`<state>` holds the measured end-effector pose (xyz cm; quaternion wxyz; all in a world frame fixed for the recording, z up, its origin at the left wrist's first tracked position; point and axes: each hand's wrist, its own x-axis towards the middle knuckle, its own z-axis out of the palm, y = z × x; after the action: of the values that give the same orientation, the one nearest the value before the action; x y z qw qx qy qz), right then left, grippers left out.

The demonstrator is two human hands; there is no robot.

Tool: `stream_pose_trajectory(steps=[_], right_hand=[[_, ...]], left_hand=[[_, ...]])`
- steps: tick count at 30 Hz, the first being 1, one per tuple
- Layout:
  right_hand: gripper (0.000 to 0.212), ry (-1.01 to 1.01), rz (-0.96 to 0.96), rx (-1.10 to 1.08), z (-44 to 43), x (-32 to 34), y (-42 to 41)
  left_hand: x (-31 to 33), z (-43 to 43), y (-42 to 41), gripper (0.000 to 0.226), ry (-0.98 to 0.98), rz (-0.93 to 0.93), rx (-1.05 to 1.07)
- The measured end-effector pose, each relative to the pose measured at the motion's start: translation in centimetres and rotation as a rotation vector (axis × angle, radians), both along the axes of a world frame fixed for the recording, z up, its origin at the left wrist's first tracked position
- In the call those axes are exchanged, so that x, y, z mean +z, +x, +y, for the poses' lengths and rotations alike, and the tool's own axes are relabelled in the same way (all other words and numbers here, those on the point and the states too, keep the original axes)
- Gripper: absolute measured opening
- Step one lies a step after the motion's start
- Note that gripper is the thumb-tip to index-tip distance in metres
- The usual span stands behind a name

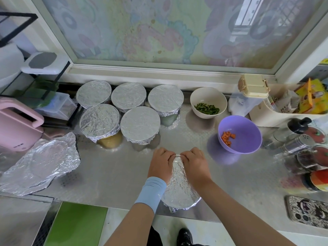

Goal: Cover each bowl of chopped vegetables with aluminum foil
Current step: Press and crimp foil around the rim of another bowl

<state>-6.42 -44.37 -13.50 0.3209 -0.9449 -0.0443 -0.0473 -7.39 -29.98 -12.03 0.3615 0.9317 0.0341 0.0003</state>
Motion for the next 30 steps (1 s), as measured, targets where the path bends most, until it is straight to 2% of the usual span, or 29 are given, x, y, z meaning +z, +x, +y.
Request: stream_pose_trajectory(steps=[6,10,12,14,16,19,22,25,30], right_hand=[[0.008,-0.035,-0.043,0.088,-0.2,0.2,0.5],[0.008,-0.112,-0.083,0.263,0.2,0.9,2.0],[0.014,-0.182,-0.114,0.281,0.5,1.0,2.2],[0.019,-0.179,-0.103,0.196,0.5,1.1,1.9],[0.013,-0.182,-0.063,0.137,0.1,0.5,1.8],[0.013,-0.303,-0.004,0.239,-0.8,-1.1,1.9],[0.015,-0.174,-0.001,0.179,-0.8,-1.4,1.8],[0.008,-0.004,0.002,0.103,-0.6,-0.3,1.6],[0.008,-0.012,0.044,0.181,-0.7,0.6,1.9]], left_hand=[[0.3,-0.3,-0.2,0.024,-0.024,0.034,0.073],[0.8,-0.4,-1.3,0.026,0.109,0.064,0.172],[1.1,-0.2,-1.6,0.024,0.16,0.054,0.17],[1.3,-0.2,-1.4,0.026,0.12,0.049,0.123],[1.4,-0.5,-0.9,0.032,0.064,0.053,0.07],[1.0,-0.9,-0.5,0.022,-0.003,0.053,0.087],[0.3,-1.0,-0.7,0.019,-0.039,0.041,0.108],[-0.2,-1.0,-0.7,0.019,-0.061,0.044,0.135],[-0.3,-1.3,-1.0,0.021,-0.058,0.048,0.187]])
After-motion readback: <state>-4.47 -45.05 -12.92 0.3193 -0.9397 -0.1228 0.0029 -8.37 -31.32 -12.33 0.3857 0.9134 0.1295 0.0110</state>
